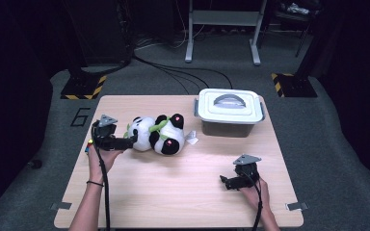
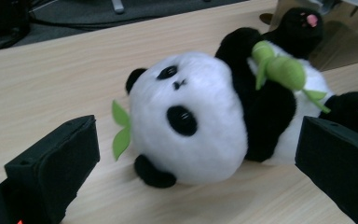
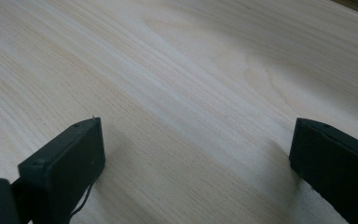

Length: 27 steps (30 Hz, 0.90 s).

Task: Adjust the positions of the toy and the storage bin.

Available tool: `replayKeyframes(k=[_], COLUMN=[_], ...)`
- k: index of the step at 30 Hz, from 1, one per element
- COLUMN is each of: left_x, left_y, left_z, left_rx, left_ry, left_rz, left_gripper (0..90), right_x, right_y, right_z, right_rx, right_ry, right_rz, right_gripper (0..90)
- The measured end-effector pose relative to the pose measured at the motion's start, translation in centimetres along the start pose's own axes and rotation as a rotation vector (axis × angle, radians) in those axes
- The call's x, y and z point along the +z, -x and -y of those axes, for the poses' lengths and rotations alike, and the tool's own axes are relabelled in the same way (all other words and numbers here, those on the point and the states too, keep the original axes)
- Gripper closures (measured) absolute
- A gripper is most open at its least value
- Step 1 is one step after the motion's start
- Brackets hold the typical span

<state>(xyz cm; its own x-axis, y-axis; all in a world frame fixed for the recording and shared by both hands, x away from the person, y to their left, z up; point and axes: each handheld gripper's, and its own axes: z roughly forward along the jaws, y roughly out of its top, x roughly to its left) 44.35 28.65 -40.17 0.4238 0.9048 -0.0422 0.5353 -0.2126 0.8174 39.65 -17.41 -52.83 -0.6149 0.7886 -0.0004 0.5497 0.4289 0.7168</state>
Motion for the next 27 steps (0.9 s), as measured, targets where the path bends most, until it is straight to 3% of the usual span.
replayKeyframes(k=[9, 14, 16, 17, 19, 24, 27], left_x=[2.1, 4.1, 5.0, 5.3, 5.9, 7.8, 8.3], left_y=[2.3, 3.6, 4.0, 4.2, 4.5, 4.9, 5.0], left_z=[-1.7, -2.3, -2.5, -2.5, -2.7, -2.5, -2.3], left_rx=[0.042, 0.052, 0.059, 0.063, 0.071, 0.075, 0.081], left_ry=[-0.004, -0.021, -0.009, -0.009, -0.004, -0.032, -0.046], left_rz=[0.051, 0.078, 0.069, 0.074, 0.069, 0.056, 0.044], left_gripper=[0.0, 0.0, 0.6, 2.6, 16.6, 29.5, 49.0], right_x=[0.0, 0.0, 0.0, 0.0, 0.0, 0.0, 0.0], right_y=[0.0, 0.0, 0.0, 0.0, 0.0, 0.0, 0.0], right_z=[0.0, 0.0, 0.0, 0.0, 0.0, 0.0, 0.0], right_rx=[0.001, 0.001, 0.001, 0.001, 0.002, 0.001, 0.002], right_ry=[0.001, 0.001, 0.002, 0.001, 0.002, 0.002, 0.002], right_rz=[-0.001, -0.001, -0.001, -0.001, -0.001, 0.0, -0.001], right_gripper=[2.7, 2.7, 2.7, 2.7, 2.8, 2.8, 2.9])
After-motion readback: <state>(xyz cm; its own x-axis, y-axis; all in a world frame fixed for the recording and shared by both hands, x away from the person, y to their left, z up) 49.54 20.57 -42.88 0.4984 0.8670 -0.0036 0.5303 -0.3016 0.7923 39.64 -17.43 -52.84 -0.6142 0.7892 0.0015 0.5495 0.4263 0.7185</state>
